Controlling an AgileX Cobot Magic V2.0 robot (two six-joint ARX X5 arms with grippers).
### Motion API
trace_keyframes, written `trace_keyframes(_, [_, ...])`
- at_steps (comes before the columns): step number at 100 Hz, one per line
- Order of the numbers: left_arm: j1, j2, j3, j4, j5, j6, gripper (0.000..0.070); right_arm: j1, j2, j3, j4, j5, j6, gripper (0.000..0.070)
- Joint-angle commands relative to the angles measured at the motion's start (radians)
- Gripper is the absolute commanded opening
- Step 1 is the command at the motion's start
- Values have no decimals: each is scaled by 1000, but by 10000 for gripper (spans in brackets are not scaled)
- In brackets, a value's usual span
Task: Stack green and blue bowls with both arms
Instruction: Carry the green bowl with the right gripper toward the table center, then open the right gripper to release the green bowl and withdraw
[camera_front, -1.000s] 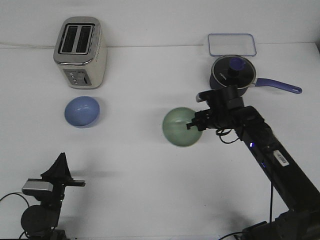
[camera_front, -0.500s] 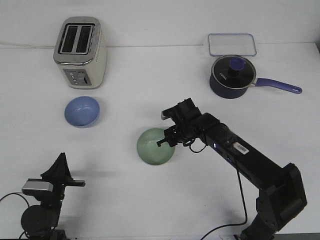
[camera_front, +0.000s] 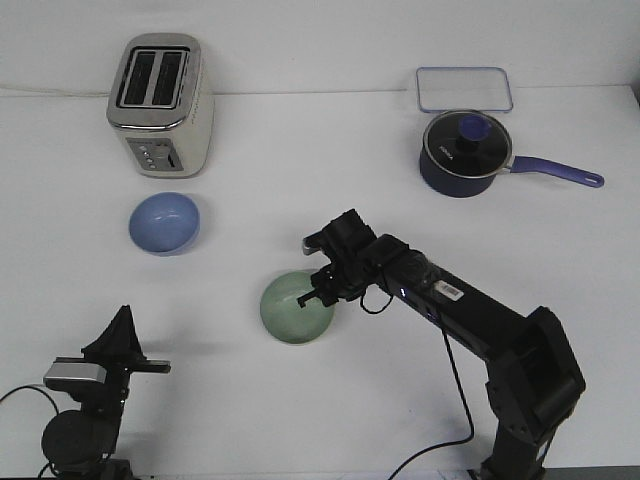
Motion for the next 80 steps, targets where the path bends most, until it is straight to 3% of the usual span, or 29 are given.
trace_keyframes(1, [0,-2,-20,10,0,-5,11,17,27,8,4,5,6,0])
trace_keyframes(14, [0,-2,-20,10,0,-5,11,28,27,8,5,5,7,3])
trace_keyframes(20, [0,-2,-20,10,0,-5,11,29,27,8,3,5,7,45])
trace_keyframes(25, [0,-2,-20,10,0,-5,11,29,27,8,3,5,11,142])
trace_keyframes(36, [0,-2,-20,10,0,-5,11,29,27,8,3,4,16,444])
trace_keyframes(43, [0,-2,-20,10,0,-5,11,29,27,8,3,4,18,549])
trace_keyframes(80, [0,-2,-20,10,0,-5,11,-13,-42,8,-14,4,33,565])
